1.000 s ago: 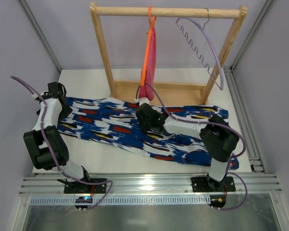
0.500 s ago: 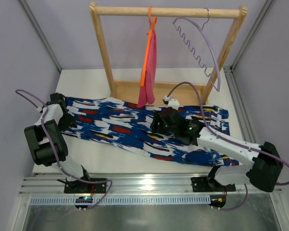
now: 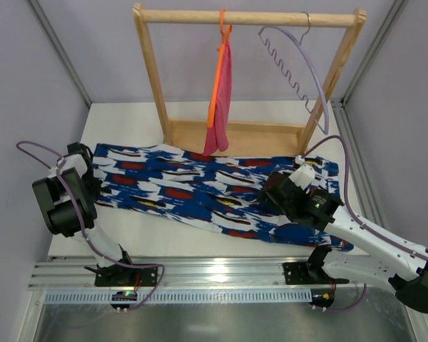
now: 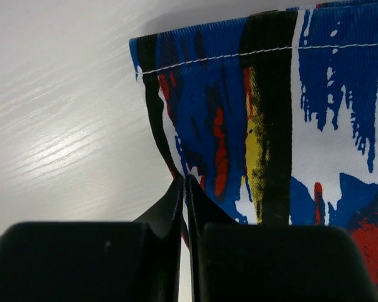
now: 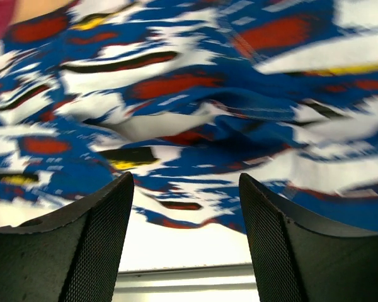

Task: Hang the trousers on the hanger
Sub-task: Fold the trousers

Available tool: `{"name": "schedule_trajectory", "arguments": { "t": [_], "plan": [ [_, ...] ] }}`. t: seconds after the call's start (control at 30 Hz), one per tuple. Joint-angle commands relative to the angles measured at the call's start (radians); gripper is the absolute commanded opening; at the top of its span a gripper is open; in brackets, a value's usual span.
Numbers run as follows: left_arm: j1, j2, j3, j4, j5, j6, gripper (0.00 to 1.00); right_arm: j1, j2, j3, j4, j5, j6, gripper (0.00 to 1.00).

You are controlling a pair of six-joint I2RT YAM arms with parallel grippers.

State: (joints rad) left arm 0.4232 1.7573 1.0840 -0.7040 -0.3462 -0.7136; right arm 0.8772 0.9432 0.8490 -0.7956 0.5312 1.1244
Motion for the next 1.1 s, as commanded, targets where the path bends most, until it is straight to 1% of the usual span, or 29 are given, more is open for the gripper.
{"name": "schedule_trajectory", "arguments": {
  "t": [0.0, 0.03, 0.07, 0.13, 0.17, 0.2, 0.23, 0.27, 0.3, 0.33, 0.4, 0.43, 0.47, 0.5, 0.53, 0.57, 0.67, 0.7, 0.8, 0.9, 0.97, 1.07],
  "plan": [
    [0.02, -0.01, 0.03, -0.063, -0.06, -0.017, 0.0, -0.014, 0.032, 0.09, -0.397, 0.139, 0.404, 0.69],
    [0.022, -0.034, 0.03, -0.101, -0.082, -0.047, 0.0, -0.017, 0.04, 0.126, -0.46, 0.157, 0.505, 0.69],
    [0.022, -0.091, 0.024, -0.118, -0.112, -0.064, 0.0, -0.021, 0.043, 0.139, -0.573, 0.211, 0.562, 0.69],
    [0.02, -0.171, -0.024, -0.132, -0.168, -0.092, 0.01, -0.066, 0.039, 0.151, -0.64, 0.251, 0.621, 0.71],
    [0.02, -0.209, -0.045, -0.118, -0.177, -0.11, 0.0, -0.099, 0.032, 0.148, -0.636, 0.266, 0.591, 0.72],
    [0.023, -0.288, -0.097, -0.106, -0.178, -0.116, 0.0, -0.134, 0.029, 0.142, -0.608, 0.265, 0.548, 0.72],
    [0.023, -0.317, -0.116, -0.097, -0.175, -0.122, 0.0, -0.232, 0.028, 0.127, -0.573, 0.256, 0.488, 0.72],
    [0.023, -0.344, -0.136, -0.094, -0.169, -0.141, 0.0, -0.282, 0.031, 0.119, -0.514, 0.242, 0.438, 0.72],
    [0.023, -0.372, -0.147, -0.097, -0.159, -0.148, 0.0, -0.332, 0.037, 0.111, -0.493, 0.213, 0.357, 0.72],
    [0.022, -0.38, -0.154, -0.109, -0.142, -0.161, 0.0, -0.442, 0.042, 0.102, -0.476, 0.201, 0.327, 0.72],
    [0.022, -0.383, -0.154, -0.127, -0.107, -0.172, 0.0, -0.539, 0.063, 0.091, -0.458, 0.173, 0.272, 0.71],
    [0.023, -0.384, -0.145, -0.143, -0.081, -0.182, 0.0, -0.613, 0.071, 0.088, -0.458, 0.165, 0.267, 0.71],
    [0.014, -0.386, -0.156, -0.138, 0.028, -0.19, 0.0, -0.659, 0.08, 0.085, -0.471, 0.156, 0.265, 0.71],
    [0.003, -0.397, -0.177, -0.108, 0.07, -0.172, 0.0, -0.693, 0.086, 0.081, -0.479, 0.147, 0.262, 0.71],
    [0.0, -0.412, -0.191, -0.08, 0.084, -0.159, 0.0, -0.725, 0.089, 0.073, -0.49, 0.138, 0.267, 0.7],
    [0.0, -0.42, -0.206, -0.09, 0.055, -0.174, 0.0, -0.8, 0.094, 0.073, -0.516, 0.13, 0.27, 0.7],
    [0.0, -0.447, -0.225, -0.052, 0.032, -0.147, 0.0, -0.91, 0.121, 0.081, -0.588, 0.124, 0.293, 0.7],
    [0.0, -0.45, -0.225, -0.055, 0.055, -0.149, 0.0, -0.96, 0.138, 0.085, -0.612, 0.13, 0.311, 0.7],
    [-0.001, -0.469, -0.252, -0.023, 0.162, -0.152, 0.0, -1.007, 0.144, 0.052, -0.626, 0.105, 0.327, 0.71],
    [0.0, -0.501, -0.269, -0.003, 0.209, -0.149, 0.0, -1.012, 0.097, -0.025, -0.585, 0.078, 0.324, 0.7],
    [0.0, -0.536, -0.279, 0.012, 0.245, -0.136, 0.0, -1.012, 0.063, -0.076, -0.553, 0.094, 0.311, 0.67],
    [0.0, -0.571, -0.285, 0.02, 0.211, -0.101, 0.0, -1.012, 0.054, -0.137, -0.561, 0.112, 0.356, 0.65]
  ]
}}
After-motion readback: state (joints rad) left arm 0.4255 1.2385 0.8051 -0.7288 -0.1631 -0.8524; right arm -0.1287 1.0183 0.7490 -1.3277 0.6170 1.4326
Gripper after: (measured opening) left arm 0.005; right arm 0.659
